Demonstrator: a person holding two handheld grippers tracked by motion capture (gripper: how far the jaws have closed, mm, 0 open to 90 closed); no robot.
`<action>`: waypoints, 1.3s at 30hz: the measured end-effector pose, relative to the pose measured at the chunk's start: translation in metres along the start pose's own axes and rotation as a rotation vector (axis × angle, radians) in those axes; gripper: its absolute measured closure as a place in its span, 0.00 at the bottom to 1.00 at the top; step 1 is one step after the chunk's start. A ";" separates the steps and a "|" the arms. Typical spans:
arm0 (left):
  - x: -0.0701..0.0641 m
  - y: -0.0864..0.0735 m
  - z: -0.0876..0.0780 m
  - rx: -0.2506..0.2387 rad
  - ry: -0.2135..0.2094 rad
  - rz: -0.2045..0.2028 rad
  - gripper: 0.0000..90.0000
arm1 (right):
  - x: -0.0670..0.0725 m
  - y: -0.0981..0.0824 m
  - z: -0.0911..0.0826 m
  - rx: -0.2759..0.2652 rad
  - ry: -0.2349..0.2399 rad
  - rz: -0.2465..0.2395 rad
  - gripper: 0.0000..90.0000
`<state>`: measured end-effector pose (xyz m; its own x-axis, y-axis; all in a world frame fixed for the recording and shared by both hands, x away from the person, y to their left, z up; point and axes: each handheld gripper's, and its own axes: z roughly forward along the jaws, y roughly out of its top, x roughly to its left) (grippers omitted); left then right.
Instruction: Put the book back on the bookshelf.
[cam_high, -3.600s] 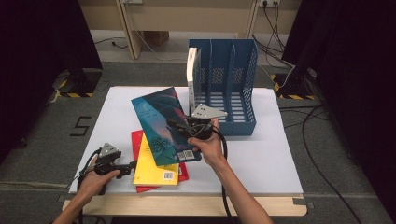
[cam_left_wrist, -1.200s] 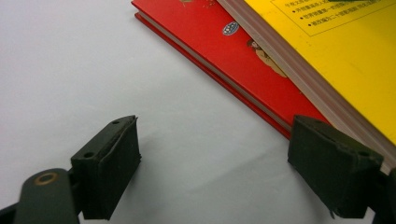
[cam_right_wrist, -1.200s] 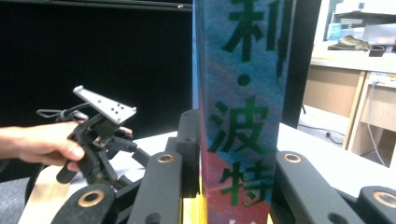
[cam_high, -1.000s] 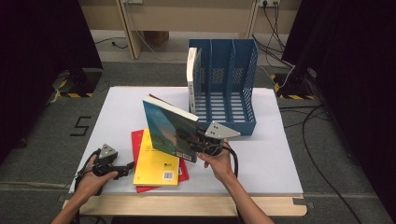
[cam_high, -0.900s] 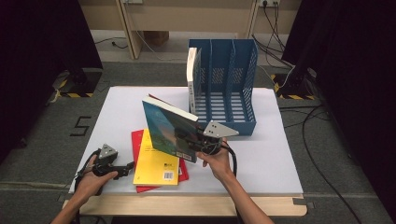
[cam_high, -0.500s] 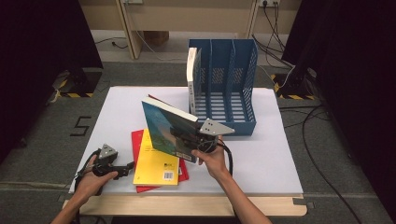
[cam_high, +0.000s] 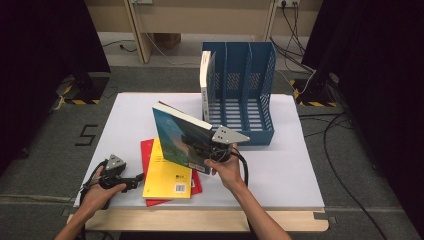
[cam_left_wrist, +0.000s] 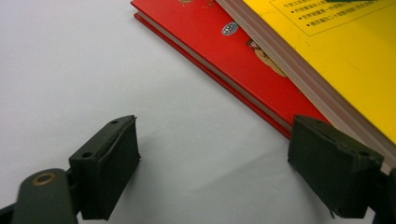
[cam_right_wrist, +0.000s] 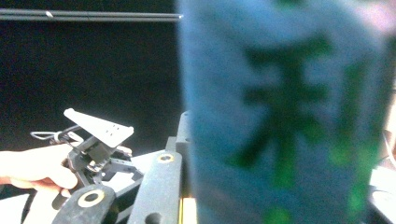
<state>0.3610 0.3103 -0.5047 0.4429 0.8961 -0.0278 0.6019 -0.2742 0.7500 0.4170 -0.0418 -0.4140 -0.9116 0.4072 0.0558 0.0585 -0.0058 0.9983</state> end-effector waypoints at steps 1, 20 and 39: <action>0.000 0.000 0.000 0.000 -0.001 0.000 0.17 | 0.001 0.001 0.000 0.007 -0.005 -0.012 0.82; 0.000 0.000 0.000 -0.003 -0.005 0.001 0.17 | 0.011 0.019 -0.007 0.045 -0.068 0.011 0.83; 0.001 -0.001 0.000 -0.001 -0.006 0.010 0.16 | 0.026 0.044 -0.022 -0.004 -0.087 0.021 0.83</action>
<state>0.3608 0.3111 -0.5050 0.4529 0.8912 -0.0245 0.5966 -0.2825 0.7512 0.3872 -0.0515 -0.3684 -0.8716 0.4844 0.0749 0.0753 -0.0187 0.9970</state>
